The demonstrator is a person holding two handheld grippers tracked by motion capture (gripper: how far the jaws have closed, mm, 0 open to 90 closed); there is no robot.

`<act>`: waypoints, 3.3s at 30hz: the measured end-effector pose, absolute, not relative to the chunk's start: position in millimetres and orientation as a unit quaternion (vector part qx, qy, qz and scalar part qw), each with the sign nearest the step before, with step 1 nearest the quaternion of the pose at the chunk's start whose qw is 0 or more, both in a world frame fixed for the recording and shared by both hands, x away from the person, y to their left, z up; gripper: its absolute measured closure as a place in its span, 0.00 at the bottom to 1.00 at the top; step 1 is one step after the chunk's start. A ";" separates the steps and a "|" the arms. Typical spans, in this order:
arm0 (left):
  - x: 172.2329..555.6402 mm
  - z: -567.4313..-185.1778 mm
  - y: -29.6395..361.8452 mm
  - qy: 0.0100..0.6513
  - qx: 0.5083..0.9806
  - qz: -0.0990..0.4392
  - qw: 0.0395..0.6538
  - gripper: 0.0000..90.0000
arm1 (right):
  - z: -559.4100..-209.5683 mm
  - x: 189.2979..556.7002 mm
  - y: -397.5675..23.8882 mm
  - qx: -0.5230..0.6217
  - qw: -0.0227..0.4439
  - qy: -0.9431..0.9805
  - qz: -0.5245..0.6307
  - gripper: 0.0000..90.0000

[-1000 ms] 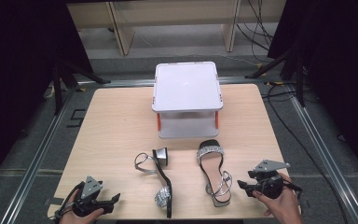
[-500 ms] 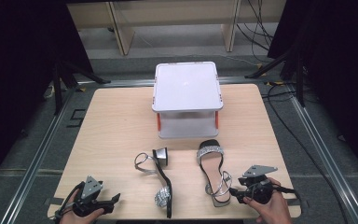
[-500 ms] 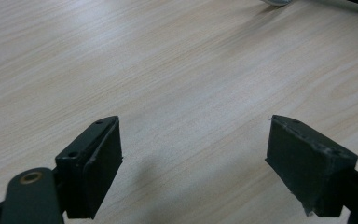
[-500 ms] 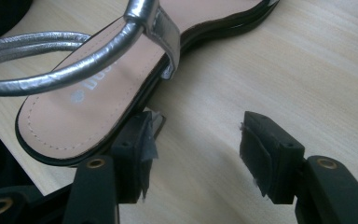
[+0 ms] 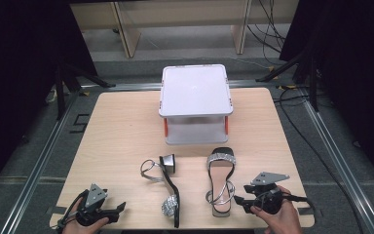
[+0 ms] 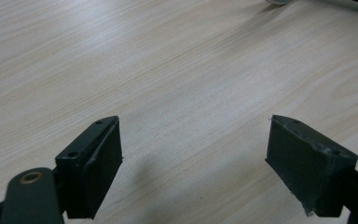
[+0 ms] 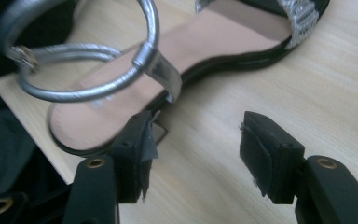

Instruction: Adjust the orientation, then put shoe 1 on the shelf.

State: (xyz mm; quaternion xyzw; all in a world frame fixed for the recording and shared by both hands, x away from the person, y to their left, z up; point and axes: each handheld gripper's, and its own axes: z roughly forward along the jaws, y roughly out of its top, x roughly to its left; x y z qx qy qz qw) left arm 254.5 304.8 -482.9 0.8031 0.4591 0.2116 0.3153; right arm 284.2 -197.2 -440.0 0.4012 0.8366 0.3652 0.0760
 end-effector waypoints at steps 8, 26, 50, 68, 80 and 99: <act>255.6 -482.3 304.4 0.461 0.802 0.213 0.316 0.20 | -437.6 289.4 -189.6 0.395 0.064 0.834 0.379 0.58; 255.2 -482.7 302.6 0.459 0.800 0.212 0.323 0.20 | -438.9 308.2 -170.4 0.375 0.076 0.860 0.337 0.83; 261.4 -481.7 301.0 0.450 0.804 0.209 0.328 0.20 | -398.6 332.0 -162.3 0.327 0.040 0.891 0.311 0.97; 264.6 -481.6 299.1 0.446 0.806 0.207 0.329 0.20 | -303.4 362.8 -152.0 0.306 0.013 0.907 0.289 0.98; 264.4 -481.7 299.0 0.449 0.803 0.208 0.332 0.20 | -242.7 369.4 -133.2 0.277 0.040 0.907 0.316 0.98; 263.8 -480.5 299.4 0.449 0.803 0.211 0.331 0.20 | -201.2 395.4 -93.7 0.246 0.059 0.912 0.324 0.98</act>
